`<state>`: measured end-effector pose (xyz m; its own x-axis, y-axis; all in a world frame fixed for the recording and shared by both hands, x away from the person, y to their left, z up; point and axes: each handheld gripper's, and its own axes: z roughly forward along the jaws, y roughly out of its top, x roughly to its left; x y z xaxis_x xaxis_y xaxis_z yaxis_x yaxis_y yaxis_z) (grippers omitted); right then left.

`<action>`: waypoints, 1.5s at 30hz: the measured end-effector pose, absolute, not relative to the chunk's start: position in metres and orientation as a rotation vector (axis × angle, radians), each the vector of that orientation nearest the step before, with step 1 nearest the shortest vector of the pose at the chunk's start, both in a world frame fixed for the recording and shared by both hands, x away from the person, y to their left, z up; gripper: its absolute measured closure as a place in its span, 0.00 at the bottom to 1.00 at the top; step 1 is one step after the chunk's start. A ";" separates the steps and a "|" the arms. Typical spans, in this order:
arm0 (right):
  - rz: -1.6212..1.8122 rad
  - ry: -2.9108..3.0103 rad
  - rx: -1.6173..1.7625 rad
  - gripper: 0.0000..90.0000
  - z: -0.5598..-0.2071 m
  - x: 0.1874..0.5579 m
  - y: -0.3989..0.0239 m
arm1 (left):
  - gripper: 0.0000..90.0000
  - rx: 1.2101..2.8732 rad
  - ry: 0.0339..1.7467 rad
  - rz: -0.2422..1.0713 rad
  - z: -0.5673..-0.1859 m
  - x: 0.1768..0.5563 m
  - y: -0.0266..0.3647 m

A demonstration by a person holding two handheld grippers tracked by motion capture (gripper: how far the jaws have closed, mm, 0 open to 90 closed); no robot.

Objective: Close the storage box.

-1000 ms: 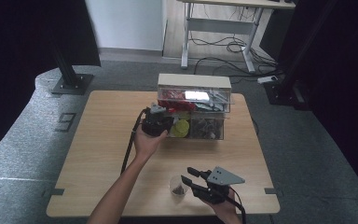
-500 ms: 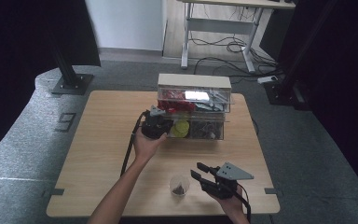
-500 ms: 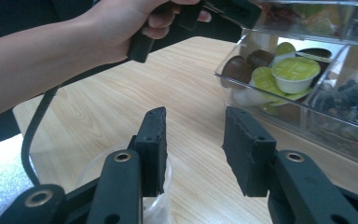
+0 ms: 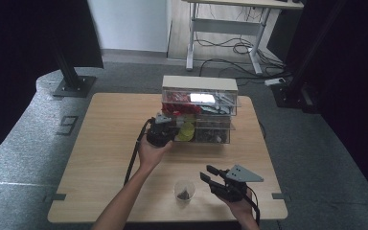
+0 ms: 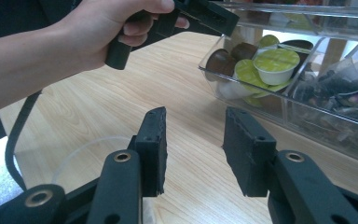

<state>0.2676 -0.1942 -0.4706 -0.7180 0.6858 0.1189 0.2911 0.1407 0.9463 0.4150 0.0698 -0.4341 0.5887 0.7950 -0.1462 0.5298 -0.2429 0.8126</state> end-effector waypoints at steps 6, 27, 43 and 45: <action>1.592 2.082 0.962 0.65 -0.473 0.271 -0.198 | 0.93 1.925 1.063 0.364 -0.438 0.413 0.071; 1.553 2.082 1.033 0.65 -0.485 0.282 -0.208 | 0.93 1.949 1.100 0.304 -0.473 0.406 0.074; 1.537 2.072 1.068 0.66 -0.492 0.286 -0.213 | 0.93 1.974 1.123 0.273 -0.490 0.408 0.069; 1.536 2.062 1.070 0.66 -0.492 0.286 -0.213 | 0.93 1.972 1.128 0.270 -0.491 0.409 0.069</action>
